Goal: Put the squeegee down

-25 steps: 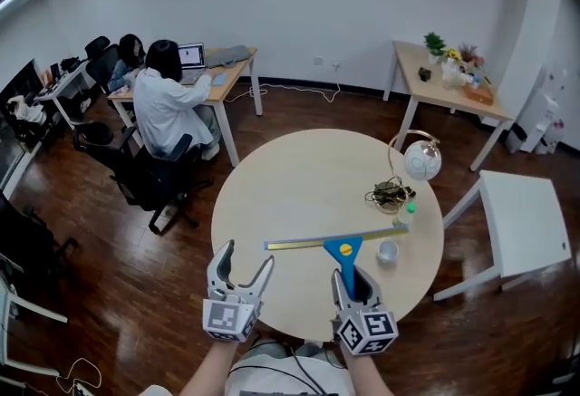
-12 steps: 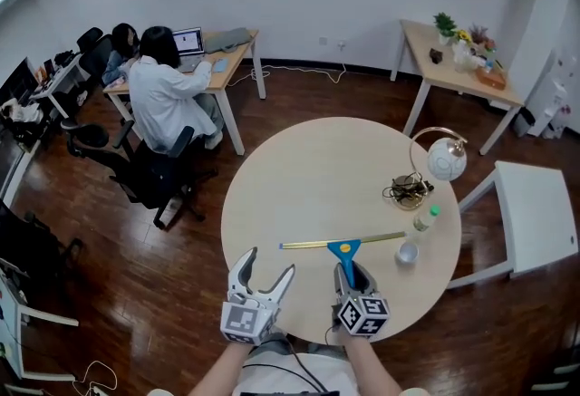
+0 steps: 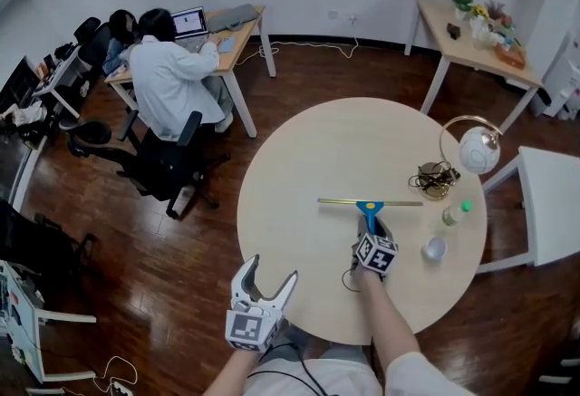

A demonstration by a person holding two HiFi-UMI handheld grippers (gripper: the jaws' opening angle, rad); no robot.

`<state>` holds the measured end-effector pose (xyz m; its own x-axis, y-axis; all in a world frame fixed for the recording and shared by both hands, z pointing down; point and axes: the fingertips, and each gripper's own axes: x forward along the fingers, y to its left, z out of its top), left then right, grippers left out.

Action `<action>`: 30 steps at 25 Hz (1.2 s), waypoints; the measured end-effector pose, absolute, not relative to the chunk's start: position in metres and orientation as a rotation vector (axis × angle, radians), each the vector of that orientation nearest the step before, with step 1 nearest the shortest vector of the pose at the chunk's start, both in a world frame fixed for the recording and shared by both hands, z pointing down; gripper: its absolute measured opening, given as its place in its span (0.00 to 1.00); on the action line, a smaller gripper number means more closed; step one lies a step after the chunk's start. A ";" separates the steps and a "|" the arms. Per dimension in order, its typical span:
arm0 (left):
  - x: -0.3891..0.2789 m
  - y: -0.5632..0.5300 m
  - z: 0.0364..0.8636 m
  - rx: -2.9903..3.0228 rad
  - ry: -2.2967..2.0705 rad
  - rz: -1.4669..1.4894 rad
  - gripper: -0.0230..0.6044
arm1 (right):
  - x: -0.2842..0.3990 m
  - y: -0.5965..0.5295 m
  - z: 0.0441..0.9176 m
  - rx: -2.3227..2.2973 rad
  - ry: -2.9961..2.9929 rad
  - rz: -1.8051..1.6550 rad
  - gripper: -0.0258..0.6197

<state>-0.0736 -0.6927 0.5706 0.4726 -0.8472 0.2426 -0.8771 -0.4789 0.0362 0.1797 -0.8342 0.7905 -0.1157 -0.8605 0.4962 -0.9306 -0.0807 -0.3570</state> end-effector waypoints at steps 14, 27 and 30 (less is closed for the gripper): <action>-0.068 -0.698 0.596 2.602 -1.445 0.354 0.61 | 0.189 -0.801 0.866 1.810 -1.814 0.983 0.67; -0.039 -0.716 0.553 2.680 -1.436 0.171 0.61 | 0.187 -0.705 0.558 1.965 -2.350 0.074 0.68; -0.035 -0.715 0.551 2.715 -1.436 0.175 0.61 | 0.194 -0.681 0.542 2.021 -2.301 0.034 0.67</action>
<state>-0.0352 -0.7152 0.5509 0.5580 -0.8195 0.1306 -0.8269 -0.5623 0.0048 0.1943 -0.6810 0.5415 -0.1275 -0.9891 0.0743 -0.9908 0.1304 0.0356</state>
